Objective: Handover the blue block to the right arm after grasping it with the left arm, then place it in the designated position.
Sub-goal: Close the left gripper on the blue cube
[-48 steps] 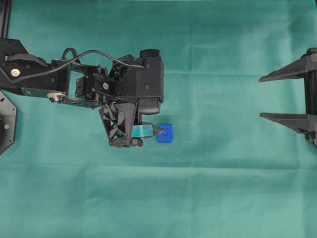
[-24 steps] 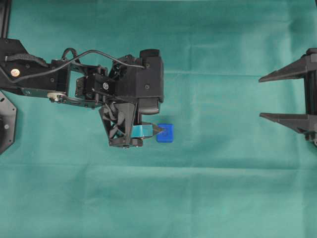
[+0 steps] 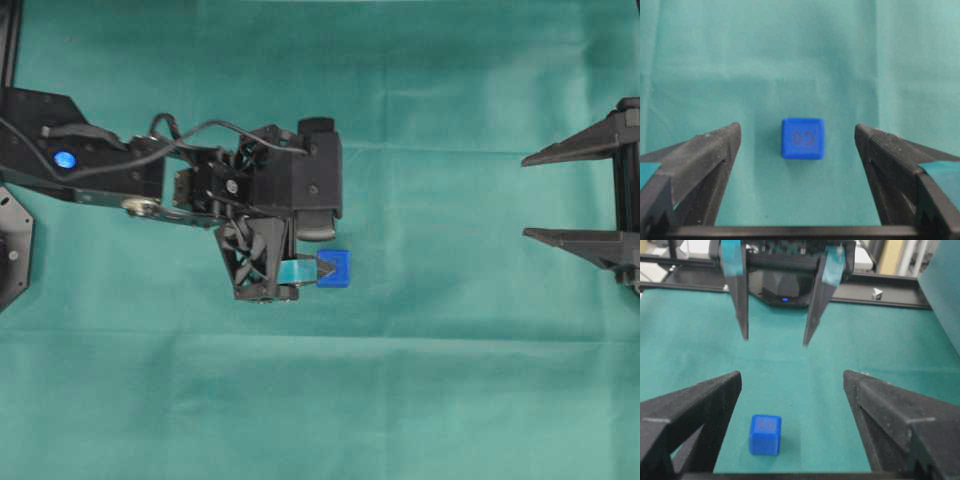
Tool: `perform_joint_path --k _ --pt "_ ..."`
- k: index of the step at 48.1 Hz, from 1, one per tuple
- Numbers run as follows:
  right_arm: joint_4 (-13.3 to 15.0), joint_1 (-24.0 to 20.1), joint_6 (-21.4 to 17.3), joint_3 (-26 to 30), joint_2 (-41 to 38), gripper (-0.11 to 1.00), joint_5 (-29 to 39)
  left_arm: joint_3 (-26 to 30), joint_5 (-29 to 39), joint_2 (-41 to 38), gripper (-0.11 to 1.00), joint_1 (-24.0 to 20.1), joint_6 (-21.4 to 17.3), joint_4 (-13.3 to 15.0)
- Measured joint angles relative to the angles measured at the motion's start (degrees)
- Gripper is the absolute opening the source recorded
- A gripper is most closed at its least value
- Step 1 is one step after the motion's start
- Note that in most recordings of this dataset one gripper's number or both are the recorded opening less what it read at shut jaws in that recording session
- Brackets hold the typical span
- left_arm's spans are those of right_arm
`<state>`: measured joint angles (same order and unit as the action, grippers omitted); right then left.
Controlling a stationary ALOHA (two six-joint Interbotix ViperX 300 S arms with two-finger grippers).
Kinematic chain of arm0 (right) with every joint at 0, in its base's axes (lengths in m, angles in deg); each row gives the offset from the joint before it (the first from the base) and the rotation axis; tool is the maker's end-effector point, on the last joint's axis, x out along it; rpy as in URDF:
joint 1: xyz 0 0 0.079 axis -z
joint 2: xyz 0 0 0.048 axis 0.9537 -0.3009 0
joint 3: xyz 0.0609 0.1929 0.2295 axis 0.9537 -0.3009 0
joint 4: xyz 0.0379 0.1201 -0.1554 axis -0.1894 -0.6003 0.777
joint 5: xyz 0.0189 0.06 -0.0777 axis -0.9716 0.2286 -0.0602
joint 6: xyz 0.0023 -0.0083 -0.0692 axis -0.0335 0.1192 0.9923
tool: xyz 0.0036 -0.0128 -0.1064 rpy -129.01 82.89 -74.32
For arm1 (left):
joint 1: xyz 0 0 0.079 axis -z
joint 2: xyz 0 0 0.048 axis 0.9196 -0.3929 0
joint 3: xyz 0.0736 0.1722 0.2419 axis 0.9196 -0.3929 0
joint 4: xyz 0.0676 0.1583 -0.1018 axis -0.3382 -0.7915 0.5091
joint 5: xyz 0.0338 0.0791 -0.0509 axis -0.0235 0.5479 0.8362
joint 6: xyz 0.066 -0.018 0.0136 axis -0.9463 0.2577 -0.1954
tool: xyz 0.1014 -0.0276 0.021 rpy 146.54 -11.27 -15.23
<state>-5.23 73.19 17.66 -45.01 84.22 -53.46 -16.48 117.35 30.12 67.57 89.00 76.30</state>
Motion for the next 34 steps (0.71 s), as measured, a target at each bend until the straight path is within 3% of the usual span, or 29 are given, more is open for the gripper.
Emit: perform_joint_path --k 34 --pt "0.0 0.1 0.0 0.0 -1.1 0.93 0.1 -7.2 -16.1 -11.5 1.00 0.0 0.1 0.0"
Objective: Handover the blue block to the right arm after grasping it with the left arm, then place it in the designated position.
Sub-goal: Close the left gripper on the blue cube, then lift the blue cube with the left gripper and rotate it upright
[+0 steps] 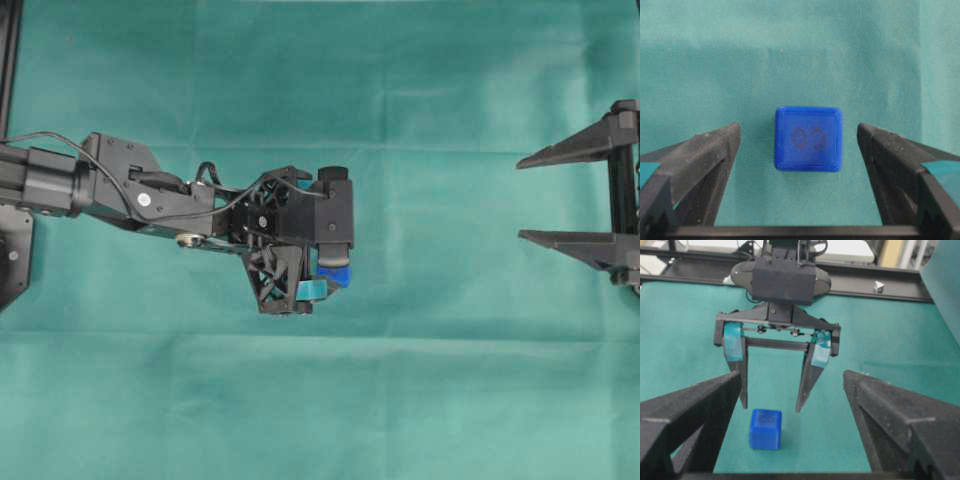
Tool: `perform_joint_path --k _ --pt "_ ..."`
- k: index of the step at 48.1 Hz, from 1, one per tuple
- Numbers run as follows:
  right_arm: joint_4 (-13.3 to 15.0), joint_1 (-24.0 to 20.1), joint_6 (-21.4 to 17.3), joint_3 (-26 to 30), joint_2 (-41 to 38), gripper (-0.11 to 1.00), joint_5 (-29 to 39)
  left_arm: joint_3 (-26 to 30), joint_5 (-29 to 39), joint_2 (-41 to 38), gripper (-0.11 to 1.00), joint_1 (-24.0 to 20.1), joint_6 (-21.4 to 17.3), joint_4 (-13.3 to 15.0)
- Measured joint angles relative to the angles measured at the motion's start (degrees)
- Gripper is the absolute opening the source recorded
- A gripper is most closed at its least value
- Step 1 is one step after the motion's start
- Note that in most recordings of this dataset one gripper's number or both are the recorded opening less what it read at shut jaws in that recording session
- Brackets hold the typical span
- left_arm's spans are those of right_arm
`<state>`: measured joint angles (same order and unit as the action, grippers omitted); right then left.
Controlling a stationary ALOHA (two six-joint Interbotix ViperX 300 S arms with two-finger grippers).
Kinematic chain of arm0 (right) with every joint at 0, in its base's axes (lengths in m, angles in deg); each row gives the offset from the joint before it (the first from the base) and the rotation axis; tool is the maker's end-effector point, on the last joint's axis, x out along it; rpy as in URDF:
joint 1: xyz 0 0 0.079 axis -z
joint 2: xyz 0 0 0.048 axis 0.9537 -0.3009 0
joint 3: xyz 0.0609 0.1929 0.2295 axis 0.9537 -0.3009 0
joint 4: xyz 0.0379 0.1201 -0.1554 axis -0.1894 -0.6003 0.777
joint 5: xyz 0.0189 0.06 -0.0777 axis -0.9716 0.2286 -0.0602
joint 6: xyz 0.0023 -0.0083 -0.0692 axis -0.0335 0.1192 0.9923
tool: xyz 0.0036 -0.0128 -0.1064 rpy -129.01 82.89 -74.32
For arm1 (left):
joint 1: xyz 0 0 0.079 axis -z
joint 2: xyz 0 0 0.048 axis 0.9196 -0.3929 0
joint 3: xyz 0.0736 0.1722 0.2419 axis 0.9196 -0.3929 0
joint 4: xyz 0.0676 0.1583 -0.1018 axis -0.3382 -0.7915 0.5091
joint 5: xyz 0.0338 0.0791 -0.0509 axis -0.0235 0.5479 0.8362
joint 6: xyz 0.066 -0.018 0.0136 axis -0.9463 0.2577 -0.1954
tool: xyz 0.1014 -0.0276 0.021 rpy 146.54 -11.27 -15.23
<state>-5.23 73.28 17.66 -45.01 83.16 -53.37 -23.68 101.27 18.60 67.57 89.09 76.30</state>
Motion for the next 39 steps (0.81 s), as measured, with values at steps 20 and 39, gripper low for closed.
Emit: perform_joint_path --k 20,39 --pt "0.0 -0.1 0.0 0.0 -0.4 0.93 -0.1 -0.3 -3.6 -6.1 1.00 0.0 0.0 0.0" --pt "0.0 0.0 0.1 0.0 -0.8 0.93 0.0 -0.3 -4.2 -7.0 0.74 0.0 0.1 0.0"
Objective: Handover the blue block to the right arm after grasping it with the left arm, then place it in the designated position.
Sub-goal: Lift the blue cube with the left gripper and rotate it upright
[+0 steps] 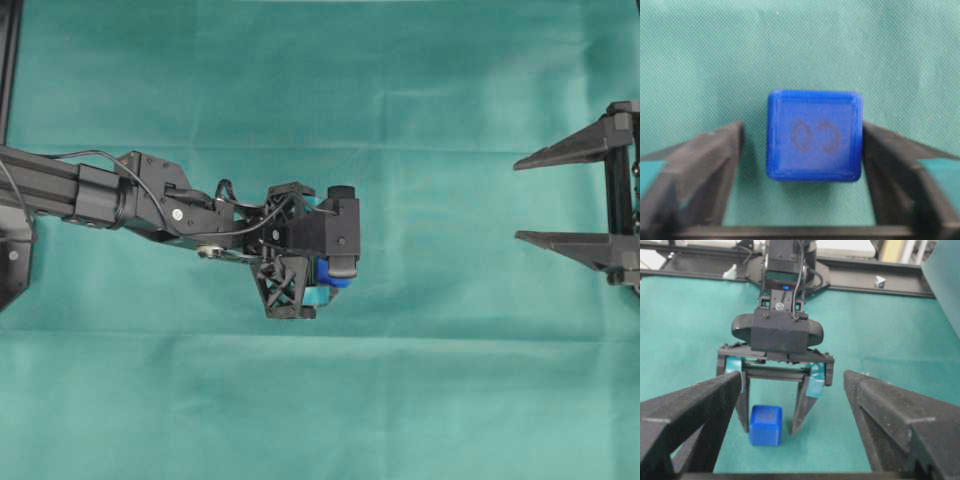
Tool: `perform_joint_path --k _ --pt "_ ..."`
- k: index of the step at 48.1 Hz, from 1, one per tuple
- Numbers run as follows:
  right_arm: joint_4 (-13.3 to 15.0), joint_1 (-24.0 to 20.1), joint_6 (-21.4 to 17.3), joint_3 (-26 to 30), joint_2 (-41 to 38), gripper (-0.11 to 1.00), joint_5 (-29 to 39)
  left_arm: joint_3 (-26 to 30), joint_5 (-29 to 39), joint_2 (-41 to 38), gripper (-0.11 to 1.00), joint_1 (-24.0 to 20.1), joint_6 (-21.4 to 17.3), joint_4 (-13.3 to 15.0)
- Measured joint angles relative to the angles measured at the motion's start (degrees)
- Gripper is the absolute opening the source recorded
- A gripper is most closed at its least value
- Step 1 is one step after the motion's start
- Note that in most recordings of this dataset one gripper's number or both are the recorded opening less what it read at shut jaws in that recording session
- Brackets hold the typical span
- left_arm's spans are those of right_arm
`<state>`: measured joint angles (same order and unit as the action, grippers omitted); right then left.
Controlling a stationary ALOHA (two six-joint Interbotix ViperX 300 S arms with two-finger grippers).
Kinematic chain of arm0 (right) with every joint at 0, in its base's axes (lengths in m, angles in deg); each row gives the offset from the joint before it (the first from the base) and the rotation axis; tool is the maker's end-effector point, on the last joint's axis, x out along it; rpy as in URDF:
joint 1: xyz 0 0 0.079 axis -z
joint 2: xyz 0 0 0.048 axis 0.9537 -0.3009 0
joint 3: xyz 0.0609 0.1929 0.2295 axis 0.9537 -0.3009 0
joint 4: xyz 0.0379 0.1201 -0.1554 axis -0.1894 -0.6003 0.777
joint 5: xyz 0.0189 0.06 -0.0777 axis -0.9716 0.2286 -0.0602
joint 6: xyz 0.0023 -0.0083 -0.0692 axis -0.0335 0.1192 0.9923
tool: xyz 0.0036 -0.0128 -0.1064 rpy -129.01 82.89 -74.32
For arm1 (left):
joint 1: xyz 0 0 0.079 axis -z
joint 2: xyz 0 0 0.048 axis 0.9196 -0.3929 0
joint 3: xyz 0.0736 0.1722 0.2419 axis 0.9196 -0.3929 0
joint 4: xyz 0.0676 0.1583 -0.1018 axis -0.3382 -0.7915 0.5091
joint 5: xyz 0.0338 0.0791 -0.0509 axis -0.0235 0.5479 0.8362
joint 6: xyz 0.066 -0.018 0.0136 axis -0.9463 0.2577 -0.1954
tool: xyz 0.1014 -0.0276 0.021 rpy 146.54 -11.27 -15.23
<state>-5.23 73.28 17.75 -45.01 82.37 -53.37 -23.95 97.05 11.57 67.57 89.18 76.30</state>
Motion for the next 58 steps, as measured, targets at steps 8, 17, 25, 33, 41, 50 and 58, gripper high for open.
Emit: perform_joint_path --k 8,17,25,33,41,50,58 --pt "0.0 0.0 -0.1 0.0 0.0 0.93 0.0 -0.2 -0.1 0.0 0.47 0.0 -0.2 0.0" --pt "0.0 0.0 -0.1 0.0 0.0 0.93 0.1 -0.4 -0.2 0.1 0.47 0.0 -0.1 0.0" --pt "0.0 -0.1 0.0 0.0 0.0 0.93 0.5 -0.4 -0.1 0.1 0.47 0.0 0.1 0.0" --pt "0.0 0.0 -0.1 0.0 0.0 0.93 0.7 -0.4 1.3 1.3 0.47 0.0 0.6 0.0" --pt "0.0 0.0 -0.1 0.0 0.0 0.93 0.8 0.4 4.9 5.6 0.47 0.0 0.6 0.0" --pt "0.1 0.0 -0.1 0.0 -0.1 0.93 0.8 1.2 9.5 11.7 0.47 0.0 0.6 0.0" --pt "0.1 0.0 -0.1 0.0 -0.1 0.93 0.9 1.8 11.8 16.7 0.47 0.0 0.6 0.1"
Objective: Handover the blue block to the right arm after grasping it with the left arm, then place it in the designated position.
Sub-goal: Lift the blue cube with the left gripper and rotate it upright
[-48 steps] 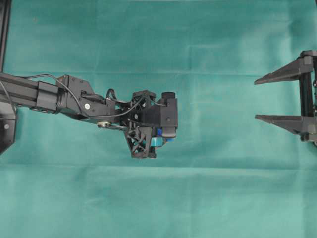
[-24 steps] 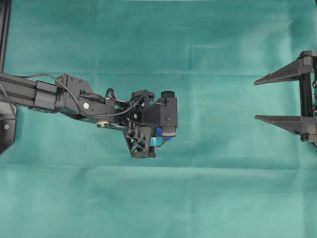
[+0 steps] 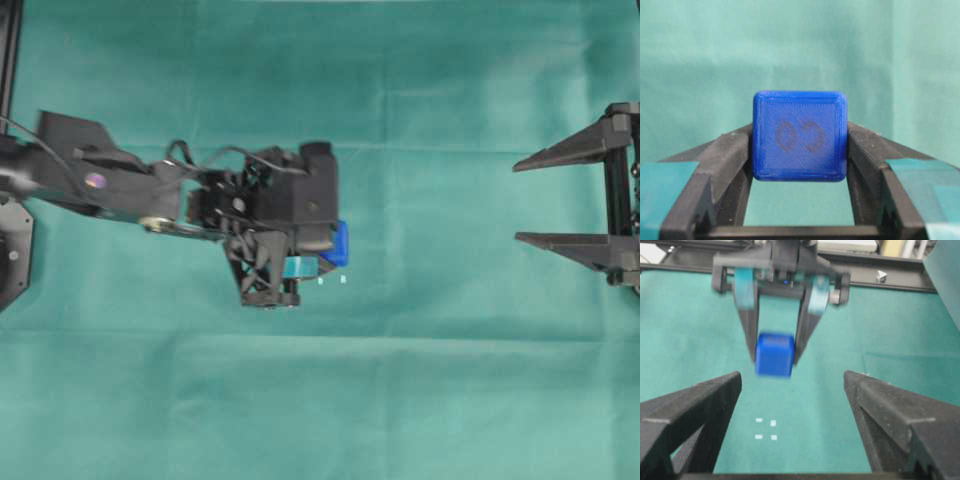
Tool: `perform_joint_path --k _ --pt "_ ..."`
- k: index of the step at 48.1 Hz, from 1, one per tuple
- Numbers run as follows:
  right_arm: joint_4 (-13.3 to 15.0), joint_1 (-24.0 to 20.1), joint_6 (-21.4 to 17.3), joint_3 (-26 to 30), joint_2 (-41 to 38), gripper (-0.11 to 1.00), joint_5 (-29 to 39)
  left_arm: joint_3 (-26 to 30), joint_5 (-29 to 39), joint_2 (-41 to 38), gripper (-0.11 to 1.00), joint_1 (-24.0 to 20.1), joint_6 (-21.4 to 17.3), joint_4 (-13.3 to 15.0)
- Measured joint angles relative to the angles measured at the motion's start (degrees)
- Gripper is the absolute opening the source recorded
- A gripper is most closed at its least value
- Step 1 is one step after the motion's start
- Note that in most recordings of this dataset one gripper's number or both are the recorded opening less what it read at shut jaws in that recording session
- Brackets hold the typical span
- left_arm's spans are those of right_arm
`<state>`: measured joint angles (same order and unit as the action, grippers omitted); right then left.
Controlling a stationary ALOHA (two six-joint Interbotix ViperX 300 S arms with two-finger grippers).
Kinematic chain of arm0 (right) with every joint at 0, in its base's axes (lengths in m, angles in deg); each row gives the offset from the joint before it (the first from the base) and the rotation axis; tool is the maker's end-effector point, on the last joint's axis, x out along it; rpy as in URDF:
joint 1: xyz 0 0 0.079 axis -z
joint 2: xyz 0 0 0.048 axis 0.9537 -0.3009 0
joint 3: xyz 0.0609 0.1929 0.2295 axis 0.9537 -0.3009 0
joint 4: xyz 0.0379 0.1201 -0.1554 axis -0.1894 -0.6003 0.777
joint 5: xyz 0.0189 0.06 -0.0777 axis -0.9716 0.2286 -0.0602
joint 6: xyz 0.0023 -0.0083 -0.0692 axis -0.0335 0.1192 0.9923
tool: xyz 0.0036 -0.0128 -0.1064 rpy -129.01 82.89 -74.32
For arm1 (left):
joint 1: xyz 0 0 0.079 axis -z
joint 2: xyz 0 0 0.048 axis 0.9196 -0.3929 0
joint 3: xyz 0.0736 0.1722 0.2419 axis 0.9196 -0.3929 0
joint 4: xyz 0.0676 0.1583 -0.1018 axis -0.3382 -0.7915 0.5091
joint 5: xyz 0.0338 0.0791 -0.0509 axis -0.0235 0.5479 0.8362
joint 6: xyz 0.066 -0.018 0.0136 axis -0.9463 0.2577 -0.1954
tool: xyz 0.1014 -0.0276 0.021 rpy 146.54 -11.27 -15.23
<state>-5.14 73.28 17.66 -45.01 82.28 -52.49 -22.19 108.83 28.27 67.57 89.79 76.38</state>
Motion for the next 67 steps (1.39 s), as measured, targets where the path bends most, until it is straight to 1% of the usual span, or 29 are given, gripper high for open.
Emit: perform_joint_path --k 9,29,67 --pt "-0.1 0.0 0.0 0.0 0.0 0.93 0.0 0.8 0.7 3.9 0.47 0.0 -0.3 -0.1" --pt "0.0 0.0 0.0 0.0 0.0 0.93 -0.1 5.4 7.8 10.0 0.47 0.0 -0.4 -0.4" --pt "0.0 -0.1 0.1 -0.1 -0.4 0.93 -0.1 5.7 8.6 10.3 0.47 0.1 -0.4 -0.4"
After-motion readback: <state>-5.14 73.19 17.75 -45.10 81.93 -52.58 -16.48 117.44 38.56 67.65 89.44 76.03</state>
